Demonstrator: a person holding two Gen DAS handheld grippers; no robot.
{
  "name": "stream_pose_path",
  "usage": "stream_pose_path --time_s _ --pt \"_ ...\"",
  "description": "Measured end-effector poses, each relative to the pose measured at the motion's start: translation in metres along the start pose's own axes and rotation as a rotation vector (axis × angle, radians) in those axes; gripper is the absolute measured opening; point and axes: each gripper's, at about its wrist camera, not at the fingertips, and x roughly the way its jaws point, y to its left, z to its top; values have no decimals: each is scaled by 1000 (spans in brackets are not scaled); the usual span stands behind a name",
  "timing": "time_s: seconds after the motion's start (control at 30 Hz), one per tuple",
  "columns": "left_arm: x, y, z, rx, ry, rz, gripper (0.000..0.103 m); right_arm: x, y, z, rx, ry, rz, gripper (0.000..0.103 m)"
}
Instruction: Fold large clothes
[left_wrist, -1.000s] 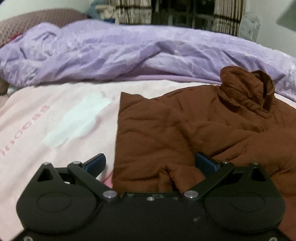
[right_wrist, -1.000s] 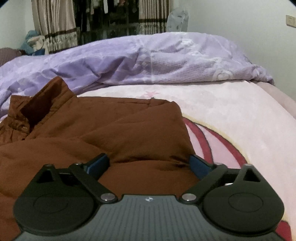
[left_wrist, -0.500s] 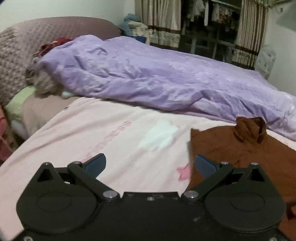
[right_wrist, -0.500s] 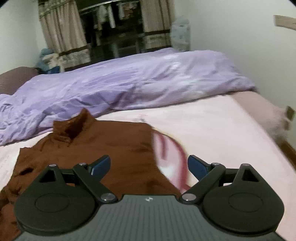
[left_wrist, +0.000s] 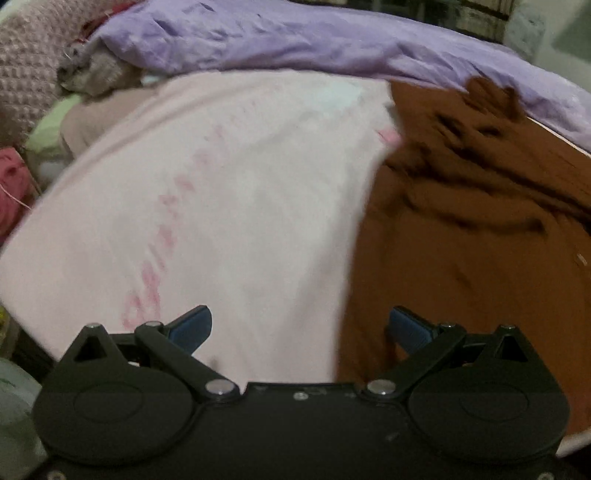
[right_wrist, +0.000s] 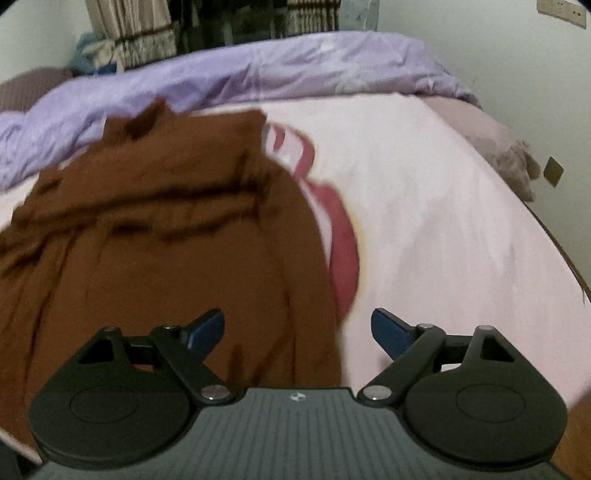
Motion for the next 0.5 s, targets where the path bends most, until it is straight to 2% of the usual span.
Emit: stream_pose_path --time_s 0.1,0.2,0.27,0.33,0.5 --pt "-5 -12 -26 -7 39 -73 103 -14 9 -21 -23 3 4 103" --pt "4 -24 -48 4 87 -98 103 -13 17 -34 -29 37 8 103" --pt "3 -34 -58 43 60 -78 103 -12 24 -44 -76 33 -39 103" --pt "2 -41 -62 72 52 -96 103 -5 27 -49 -100 47 -61 103" --pt "1 -43 -58 79 54 -145 103 -2 5 -53 64 50 30 103"
